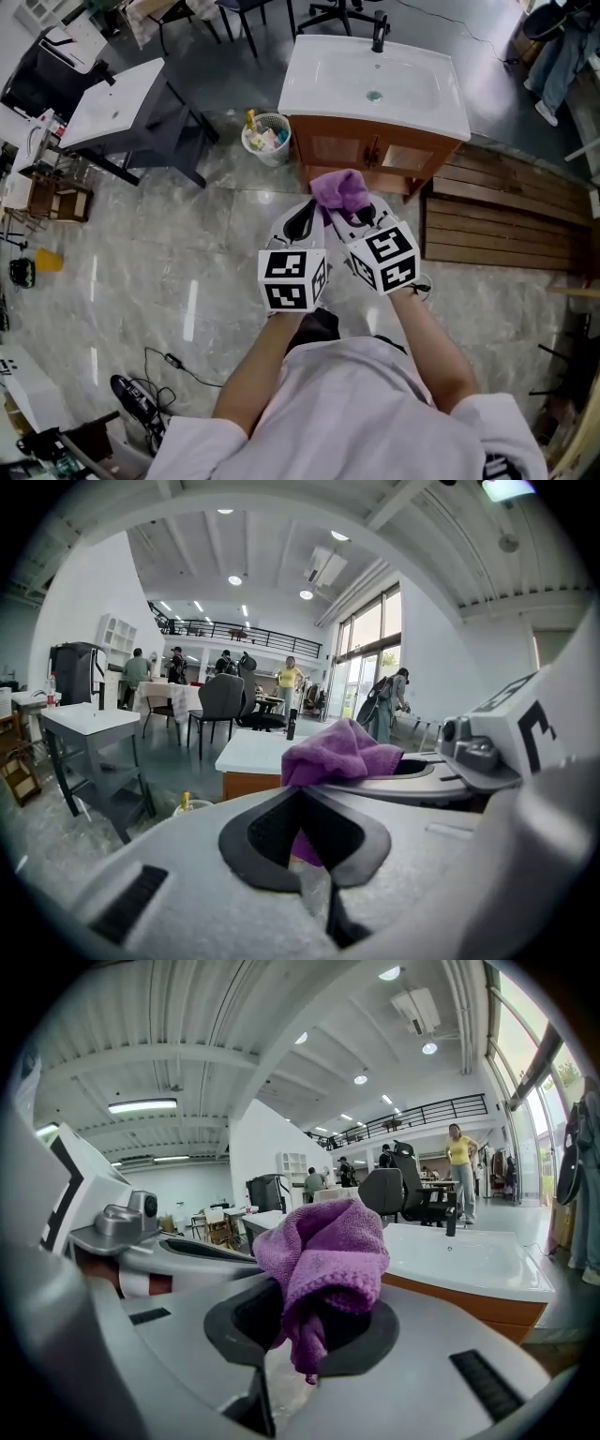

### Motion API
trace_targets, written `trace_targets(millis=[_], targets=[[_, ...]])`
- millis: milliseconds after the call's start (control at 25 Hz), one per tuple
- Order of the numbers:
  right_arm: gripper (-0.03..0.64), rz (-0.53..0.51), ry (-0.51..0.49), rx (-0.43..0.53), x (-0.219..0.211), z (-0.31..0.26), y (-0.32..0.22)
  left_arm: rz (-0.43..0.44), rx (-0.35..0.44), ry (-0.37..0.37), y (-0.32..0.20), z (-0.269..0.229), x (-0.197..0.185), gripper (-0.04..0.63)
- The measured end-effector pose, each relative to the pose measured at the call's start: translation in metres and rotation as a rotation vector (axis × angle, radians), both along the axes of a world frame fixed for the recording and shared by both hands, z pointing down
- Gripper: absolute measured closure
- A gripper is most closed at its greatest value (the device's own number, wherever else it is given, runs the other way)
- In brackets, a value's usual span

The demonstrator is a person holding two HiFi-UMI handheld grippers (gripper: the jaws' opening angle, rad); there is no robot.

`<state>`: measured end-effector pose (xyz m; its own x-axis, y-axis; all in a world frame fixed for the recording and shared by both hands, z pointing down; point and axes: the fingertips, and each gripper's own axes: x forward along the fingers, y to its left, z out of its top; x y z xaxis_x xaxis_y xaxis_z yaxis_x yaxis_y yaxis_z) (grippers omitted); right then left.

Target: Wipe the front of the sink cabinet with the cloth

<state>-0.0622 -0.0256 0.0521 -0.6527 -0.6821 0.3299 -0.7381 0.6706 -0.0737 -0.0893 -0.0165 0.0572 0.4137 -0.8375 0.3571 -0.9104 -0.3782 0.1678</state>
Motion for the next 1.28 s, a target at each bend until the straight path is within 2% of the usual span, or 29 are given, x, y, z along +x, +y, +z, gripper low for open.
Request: trace_targets(millis=[240, 560, 920, 1280], targets=[[0.545, 0.026, 0.039, 0.006, -0.024, 0.007, -0.032, 0.052, -0.017, 0.002, -0.032, 0.011, -0.024, 0.589], [0.545, 0.052, 0.049, -0.001, -0.02, 0.02, -0.063, 0.077, -0.041, 0.001, -0.06, 0.028, -0.022, 0.589], [0.545, -0.02, 0.023, 0.012, -0.023, 0.052, -0.111, 0.019, -0.038, -0.029, -0.097, 0.062, -0.021, 0.59], [0.545, -0.14, 0.048, 0.039, -0.034, 0.118, -0.159, -0.076, -0.035, -0.026, -0.144, 0.129, -0.029, 0.589]])
